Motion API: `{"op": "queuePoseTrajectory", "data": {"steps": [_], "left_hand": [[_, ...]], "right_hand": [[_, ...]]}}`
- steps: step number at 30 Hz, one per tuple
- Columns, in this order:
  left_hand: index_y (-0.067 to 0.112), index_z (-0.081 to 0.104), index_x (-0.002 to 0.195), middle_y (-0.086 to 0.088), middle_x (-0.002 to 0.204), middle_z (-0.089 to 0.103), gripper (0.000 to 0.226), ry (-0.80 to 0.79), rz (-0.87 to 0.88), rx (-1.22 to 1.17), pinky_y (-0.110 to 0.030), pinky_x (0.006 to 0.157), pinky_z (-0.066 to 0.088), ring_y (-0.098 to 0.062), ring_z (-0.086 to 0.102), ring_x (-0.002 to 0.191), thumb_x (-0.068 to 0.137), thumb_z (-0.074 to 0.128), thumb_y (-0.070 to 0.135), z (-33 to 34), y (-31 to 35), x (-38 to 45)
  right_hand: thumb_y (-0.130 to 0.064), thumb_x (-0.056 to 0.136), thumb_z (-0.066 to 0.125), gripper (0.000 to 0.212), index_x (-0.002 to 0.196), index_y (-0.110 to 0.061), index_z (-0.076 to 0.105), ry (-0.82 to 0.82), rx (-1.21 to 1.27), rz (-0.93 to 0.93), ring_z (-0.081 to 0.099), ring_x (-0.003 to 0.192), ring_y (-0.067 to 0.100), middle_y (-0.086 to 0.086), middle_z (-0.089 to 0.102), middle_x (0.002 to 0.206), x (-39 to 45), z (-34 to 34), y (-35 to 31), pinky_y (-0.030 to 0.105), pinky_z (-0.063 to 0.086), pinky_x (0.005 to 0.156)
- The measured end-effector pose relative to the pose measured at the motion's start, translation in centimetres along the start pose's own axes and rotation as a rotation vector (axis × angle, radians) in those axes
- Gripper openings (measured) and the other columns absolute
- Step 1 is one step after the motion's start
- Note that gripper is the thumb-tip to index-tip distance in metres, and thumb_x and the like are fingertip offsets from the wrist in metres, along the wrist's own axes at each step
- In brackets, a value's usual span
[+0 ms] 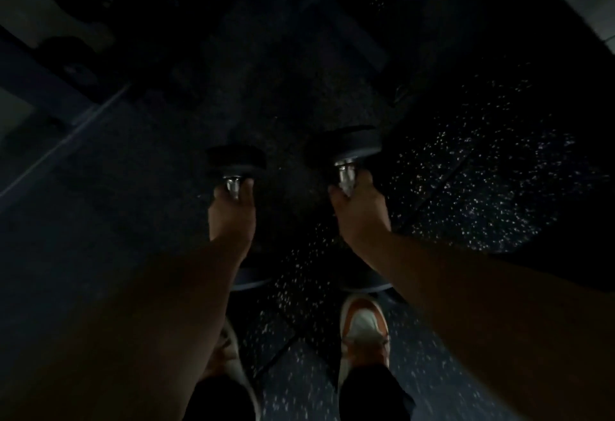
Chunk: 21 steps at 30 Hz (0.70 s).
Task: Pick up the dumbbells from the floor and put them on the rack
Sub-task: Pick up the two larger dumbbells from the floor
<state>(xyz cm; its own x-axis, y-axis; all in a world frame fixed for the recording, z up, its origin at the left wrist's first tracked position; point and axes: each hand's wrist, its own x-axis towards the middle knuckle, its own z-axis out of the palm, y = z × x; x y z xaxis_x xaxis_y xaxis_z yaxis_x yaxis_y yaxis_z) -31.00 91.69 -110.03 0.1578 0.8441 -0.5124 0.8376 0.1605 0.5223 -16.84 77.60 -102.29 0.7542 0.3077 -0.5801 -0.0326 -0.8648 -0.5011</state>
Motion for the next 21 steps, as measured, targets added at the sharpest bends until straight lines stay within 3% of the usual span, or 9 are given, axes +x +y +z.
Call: {"op": "queuePoseTrajectory", "data": {"steps": [5, 8, 12, 16, 19, 21], "left_hand": [[0.006, 0.054, 0.12, -0.024, 0.115, 0.066, 0.059, -0.035, -0.015, 0.071, -0.038, 0.078, 0.045, -0.044, 0.061, 0.104, 0.091, 0.051, 0.058, -6.3, 4.1, -9.3], [0.01, 0.052, 0.122, -0.021, 0.11, 0.067, 0.063, -0.077, -0.017, 0.053, -0.043, 0.078, 0.054, -0.042, 0.065, 0.094, 0.088, 0.049, 0.063, -10.2, 7.9, -14.9], [0.013, 0.051, 0.116, -0.02, 0.102, 0.068, 0.061, -0.118, 0.006, 0.034, -0.05, 0.071, 0.057, -0.042, 0.068, 0.08, 0.085, 0.049, 0.066, -15.6, 13.3, -22.8], [0.016, 0.053, 0.113, -0.017, 0.091, 0.071, 0.063, -0.169, 0.046, 0.022, -0.044, 0.069, 0.057, -0.039, 0.069, 0.078, 0.081, 0.048, 0.069, -21.2, 17.7, -30.2], [0.018, 0.055, 0.112, 0.005, 0.075, 0.062, 0.053, -0.18, 0.111, 0.026, -0.029, 0.062, 0.04, -0.031, 0.067, 0.081, 0.086, 0.05, 0.064, -24.6, 20.5, -34.9], [0.02, 0.055, 0.111, 0.009, 0.076, 0.057, 0.047, -0.215, 0.132, 0.019, -0.027, 0.065, 0.037, -0.03, 0.066, 0.085, 0.087, 0.052, 0.061, -26.5, 22.0, -37.2]], "right_hand": [[-0.036, 0.092, 0.06, 0.035, 0.116, -0.014, 0.048, 0.012, 0.087, 0.039, 0.063, 0.086, 0.03, 0.009, 0.064, 0.096, -7.3, -7.7, -1.6, 0.03, 0.042, 0.071], [-0.036, 0.092, 0.061, 0.034, 0.116, -0.016, 0.048, 0.035, 0.153, 0.069, 0.059, 0.077, 0.021, 0.001, 0.059, 0.089, -11.9, -12.7, -3.4, 0.028, 0.042, 0.068], [-0.034, 0.092, 0.062, 0.034, 0.118, -0.018, 0.047, 0.022, 0.232, 0.13, 0.064, 0.075, 0.028, 0.008, 0.065, 0.093, -18.9, -19.5, -5.4, 0.038, 0.052, 0.065], [-0.031, 0.092, 0.062, 0.029, 0.113, -0.016, 0.048, 0.037, 0.283, 0.15, 0.063, 0.075, 0.026, 0.008, 0.065, 0.09, -27.1, -25.9, -6.9, 0.034, 0.046, 0.066], [-0.032, 0.092, 0.062, 0.025, 0.108, -0.019, 0.047, 0.046, 0.29, 0.175, 0.061, 0.07, 0.023, 0.007, 0.065, 0.086, -32.5, -29.4, -7.0, 0.031, 0.042, 0.065], [-0.037, 0.09, 0.062, 0.022, 0.102, -0.026, 0.047, 0.053, 0.307, 0.199, 0.065, 0.072, 0.028, 0.007, 0.068, 0.085, -35.4, -31.1, -6.8, 0.034, 0.047, 0.062]]}}
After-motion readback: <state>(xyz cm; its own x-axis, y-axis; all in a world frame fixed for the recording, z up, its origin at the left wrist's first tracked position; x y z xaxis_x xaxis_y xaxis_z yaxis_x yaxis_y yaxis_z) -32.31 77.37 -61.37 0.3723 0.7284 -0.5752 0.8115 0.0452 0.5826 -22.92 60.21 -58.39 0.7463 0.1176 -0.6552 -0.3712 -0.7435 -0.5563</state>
